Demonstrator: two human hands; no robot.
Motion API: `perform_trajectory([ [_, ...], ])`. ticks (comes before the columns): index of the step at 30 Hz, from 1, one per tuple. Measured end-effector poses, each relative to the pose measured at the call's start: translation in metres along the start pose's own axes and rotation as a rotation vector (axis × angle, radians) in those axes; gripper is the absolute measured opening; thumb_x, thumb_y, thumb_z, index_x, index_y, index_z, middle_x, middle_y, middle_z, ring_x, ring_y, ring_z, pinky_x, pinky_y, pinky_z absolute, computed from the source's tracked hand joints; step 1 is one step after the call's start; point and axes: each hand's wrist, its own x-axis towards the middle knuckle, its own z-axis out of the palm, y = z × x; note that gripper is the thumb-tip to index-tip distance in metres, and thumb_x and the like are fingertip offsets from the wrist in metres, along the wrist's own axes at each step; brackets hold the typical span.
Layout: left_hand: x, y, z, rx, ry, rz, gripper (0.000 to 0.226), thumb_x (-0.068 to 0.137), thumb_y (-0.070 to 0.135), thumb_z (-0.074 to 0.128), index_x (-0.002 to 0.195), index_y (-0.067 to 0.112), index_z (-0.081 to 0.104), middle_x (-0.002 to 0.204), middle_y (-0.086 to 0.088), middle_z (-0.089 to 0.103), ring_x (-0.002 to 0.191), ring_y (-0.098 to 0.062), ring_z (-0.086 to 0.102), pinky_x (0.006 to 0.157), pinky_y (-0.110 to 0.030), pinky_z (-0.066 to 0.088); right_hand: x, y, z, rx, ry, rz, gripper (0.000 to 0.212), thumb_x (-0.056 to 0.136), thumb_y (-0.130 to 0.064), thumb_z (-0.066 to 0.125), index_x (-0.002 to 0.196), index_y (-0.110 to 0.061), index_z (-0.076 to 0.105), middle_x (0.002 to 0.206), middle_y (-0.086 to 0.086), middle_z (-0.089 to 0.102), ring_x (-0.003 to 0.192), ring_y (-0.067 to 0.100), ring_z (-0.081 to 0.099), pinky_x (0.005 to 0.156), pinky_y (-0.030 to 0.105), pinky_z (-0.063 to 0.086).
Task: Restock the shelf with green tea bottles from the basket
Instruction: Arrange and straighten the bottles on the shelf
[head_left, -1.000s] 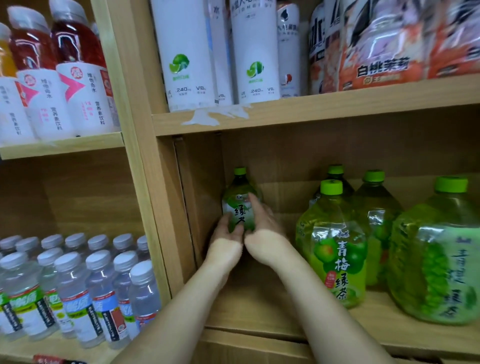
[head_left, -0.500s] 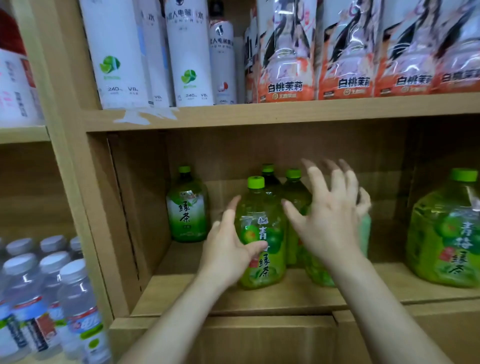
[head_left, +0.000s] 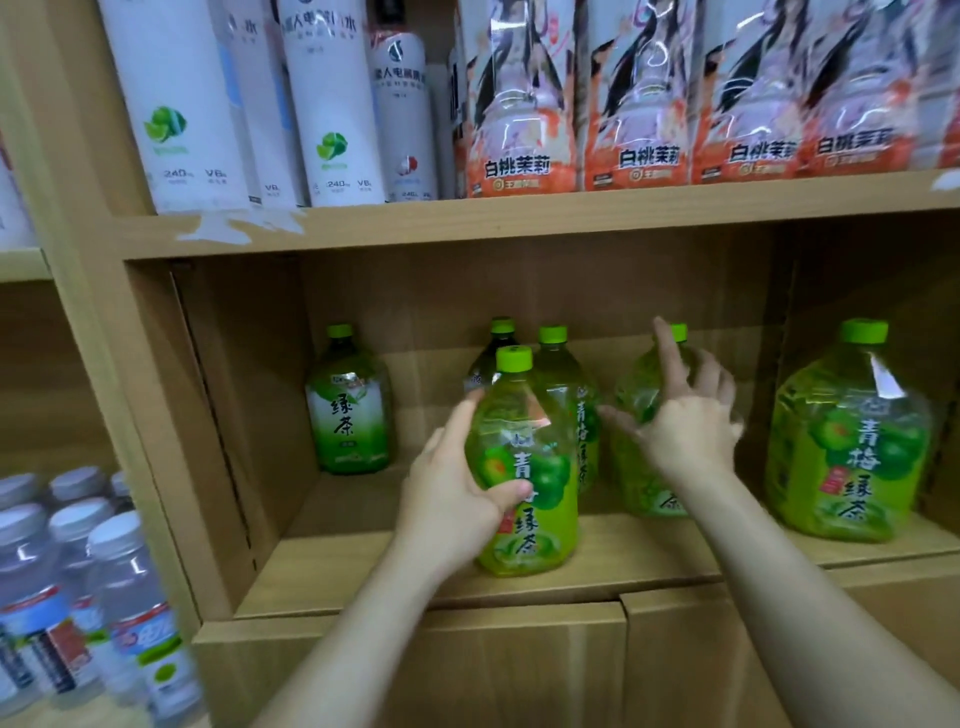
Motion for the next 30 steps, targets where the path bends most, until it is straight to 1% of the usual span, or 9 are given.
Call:
perform_trajectory([
  [3,-0.005,0.019,0.018,0.010,-0.016,0.056,0.094,0.067,0.036,0.083,0.142,0.045,0.026,0.133,0.015,0.046,0.119,-0.005,0.046,0.100,-0.023,0.039,-0.010,-0.007,-0.006,0.065,0.069,-0.081,0.078,0.077,-0.080,0.031,0.144,-0.051,0.005,0.156,0.011,0.012,0.145,0.027,0.005,0.108,0.064,0.016],
  [7,0.006,0.023,0.013,-0.216,-0.236,0.007,0.073,0.074,0.038,0.077,0.136,0.045,0.039,0.139,0.017,0.043,0.127,-0.001,0.040,0.108,-0.026,0.032,-0.047,-0.042,-0.011,0.376,-0.020,-0.357,0.080,0.073,-0.079,0.044,0.141,-0.058,0.007,0.154,-0.004,0.016,0.143,0.021,0.019,0.108,0.057,0.025],
  [9,0.023,0.016,0.003,-0.442,-0.107,-0.062,0.040,0.087,0.019,0.065,0.121,0.038,0.056,0.127,0.008,0.059,0.120,-0.009,0.054,0.103,-0.032,0.043,-0.052,-0.048,-0.007,0.261,-0.048,-0.398,0.084,0.071,-0.074,0.054,0.140,-0.058,0.008,0.149,-0.001,0.028,0.137,0.021,0.030,0.105,0.054,0.033],
  [11,0.052,0.004,-0.001,-0.424,0.134,-0.115,0.034,0.092,0.003,0.052,0.117,0.023,0.061,0.118,0.003,0.064,0.112,-0.014,0.059,0.092,-0.021,0.047,-0.049,-0.047,-0.004,0.219,-0.043,-0.380,0.084,0.070,-0.068,0.060,0.138,-0.055,0.012,0.126,-0.001,0.048,0.119,0.021,0.046,0.096,0.049,0.044],
  [13,0.084,-0.004,0.006,-0.240,0.147,-0.129,0.037,0.092,0.010,0.055,0.128,0.017,0.054,0.125,-0.003,0.061,0.115,-0.018,0.056,0.089,-0.019,0.043,-0.046,-0.044,-0.003,0.224,-0.040,-0.377,0.084,0.070,-0.065,0.063,0.138,-0.052,0.015,0.110,-0.005,0.053,0.106,0.018,0.051,0.089,0.045,0.048],
  [16,0.114,-0.012,0.028,-0.061,-0.019,-0.141,0.068,0.084,0.034,0.067,0.143,0.022,0.035,0.137,-0.005,0.052,0.123,-0.024,0.051,0.103,-0.035,0.041,-0.044,-0.043,0.002,0.194,0.011,-0.369,0.088,0.068,-0.063,0.065,0.140,-0.048,0.016,0.106,-0.006,0.054,0.103,0.018,0.051,0.087,0.045,0.048],
  [19,0.122,-0.026,0.033,0.028,-0.074,-0.119,0.081,0.081,0.030,0.071,0.145,0.032,0.021,0.127,-0.003,0.059,0.115,-0.024,0.057,0.099,-0.042,0.045,-0.041,-0.040,0.003,0.222,0.004,-0.329,0.095,0.066,-0.062,0.069,0.142,-0.045,0.015,0.108,-0.004,0.056,0.105,0.019,0.050,0.089,0.046,0.047],
  [24,0.109,-0.031,0.009,0.099,-0.091,-0.128,0.082,0.080,0.030,0.072,0.143,0.038,0.020,0.124,0.004,0.057,0.112,-0.021,0.055,0.098,-0.033,0.043,-0.041,-0.039,0.002,0.207,0.010,-0.306,0.098,0.065,-0.065,0.069,0.143,-0.044,0.013,0.112,-0.001,0.056,0.110,0.022,0.048,0.092,0.049,0.044],
  [30,0.069,-0.027,-0.041,0.079,-0.085,-0.206,0.082,0.082,0.013,0.070,0.143,0.037,0.020,0.126,0.000,0.055,0.111,-0.022,0.056,0.101,-0.037,0.044,-0.051,-0.051,0.007,0.025,0.075,-0.254,0.090,0.073,-0.058,0.067,0.144,-0.040,0.015,0.143,0.015,0.033,0.134,0.032,0.028,0.101,0.059,0.028],
])
